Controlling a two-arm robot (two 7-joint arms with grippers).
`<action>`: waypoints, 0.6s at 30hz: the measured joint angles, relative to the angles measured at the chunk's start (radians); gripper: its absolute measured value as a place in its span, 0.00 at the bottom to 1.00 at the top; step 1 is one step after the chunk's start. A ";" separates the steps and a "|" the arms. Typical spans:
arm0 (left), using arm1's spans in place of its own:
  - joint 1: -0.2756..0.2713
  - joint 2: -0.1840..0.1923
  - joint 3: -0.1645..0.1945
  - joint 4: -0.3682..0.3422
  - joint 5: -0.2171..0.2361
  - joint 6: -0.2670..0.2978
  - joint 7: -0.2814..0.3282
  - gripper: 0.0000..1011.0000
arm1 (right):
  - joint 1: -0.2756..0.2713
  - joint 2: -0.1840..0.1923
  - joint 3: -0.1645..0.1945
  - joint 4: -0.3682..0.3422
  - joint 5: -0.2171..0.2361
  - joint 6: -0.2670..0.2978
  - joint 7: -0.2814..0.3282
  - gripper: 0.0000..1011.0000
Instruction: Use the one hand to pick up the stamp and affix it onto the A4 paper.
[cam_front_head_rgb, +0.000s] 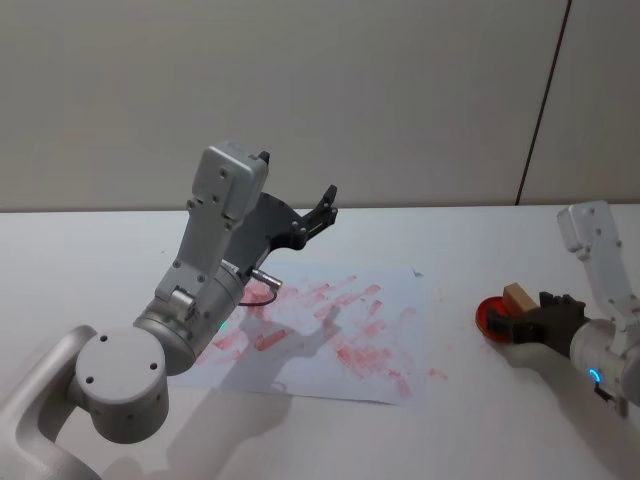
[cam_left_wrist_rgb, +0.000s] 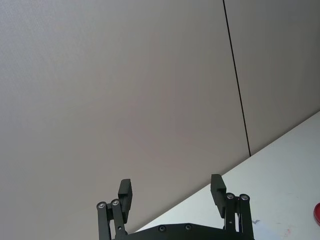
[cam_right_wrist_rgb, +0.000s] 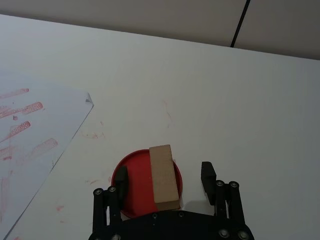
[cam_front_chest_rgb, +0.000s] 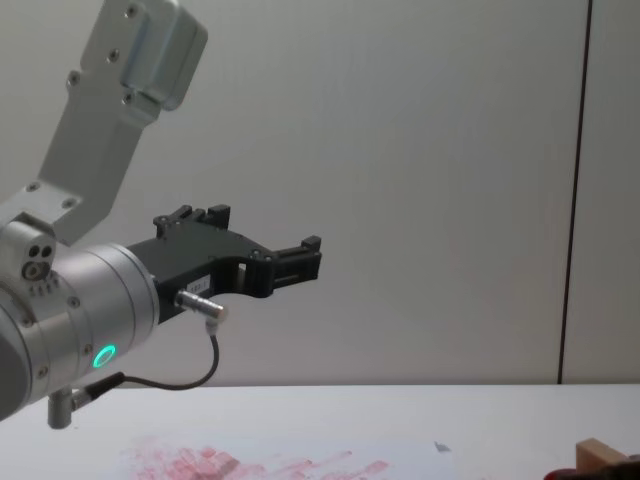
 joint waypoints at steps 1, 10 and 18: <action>0.000 0.000 0.000 0.000 0.000 0.000 0.000 0.99 | 0.000 0.000 0.000 0.000 0.000 0.000 0.000 0.88; 0.000 0.000 0.000 0.000 0.000 0.000 0.000 0.99 | 0.001 0.000 0.000 0.002 -0.001 0.000 0.001 0.99; 0.000 0.000 0.000 0.000 0.000 0.000 0.000 0.99 | 0.002 0.000 0.000 0.003 -0.002 0.000 0.002 0.99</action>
